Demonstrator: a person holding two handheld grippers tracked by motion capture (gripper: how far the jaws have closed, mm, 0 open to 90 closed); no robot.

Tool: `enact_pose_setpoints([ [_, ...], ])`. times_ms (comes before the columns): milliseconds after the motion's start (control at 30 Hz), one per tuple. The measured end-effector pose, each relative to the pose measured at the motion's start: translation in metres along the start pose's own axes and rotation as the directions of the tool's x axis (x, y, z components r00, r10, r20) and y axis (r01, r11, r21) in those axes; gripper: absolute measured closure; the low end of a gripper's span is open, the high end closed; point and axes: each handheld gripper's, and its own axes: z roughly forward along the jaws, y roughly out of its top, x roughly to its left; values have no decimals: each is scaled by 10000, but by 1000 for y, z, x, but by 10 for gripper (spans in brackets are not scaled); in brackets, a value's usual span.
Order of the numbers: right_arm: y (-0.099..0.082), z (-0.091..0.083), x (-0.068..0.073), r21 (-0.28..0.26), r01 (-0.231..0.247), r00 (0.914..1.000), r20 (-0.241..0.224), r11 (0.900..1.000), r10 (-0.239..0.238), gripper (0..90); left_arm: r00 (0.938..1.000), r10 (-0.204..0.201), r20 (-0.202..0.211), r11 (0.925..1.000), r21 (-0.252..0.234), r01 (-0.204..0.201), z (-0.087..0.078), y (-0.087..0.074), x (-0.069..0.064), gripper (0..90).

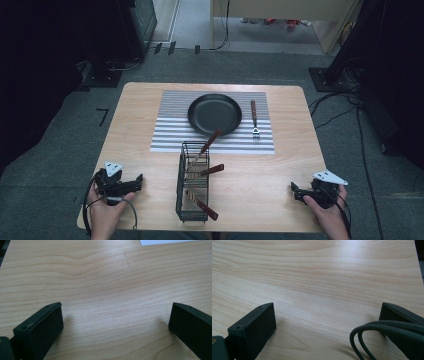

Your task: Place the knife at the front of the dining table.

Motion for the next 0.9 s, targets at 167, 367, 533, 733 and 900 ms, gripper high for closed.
enact_pose_setpoints([
  [167,0,0,0,1,-3,10000,1,10000,3,12,10000,-48,-45,10000,21,48,0,0,0,0],
  [367,0,0,0,-1,2,10000,2,10000,-2,12,9973,-623,-393,9976,-334,610,-14,7,-5,145],
  [533,0,0,0,2,-1,10000,1,10000,1,12,9954,-656,693,9897,-1227,738,-35,29,-18,138],
  [733,0,0,0,1,-4,10000,1,10000,4,12,9851,-298,1694,9828,-1750,598,-50,62,-42,140],
  [900,0,0,0,1,-11,10000,1,10000,11,12,9743,120,2250,9768,-2108,366,-57,83,-57,145],
])
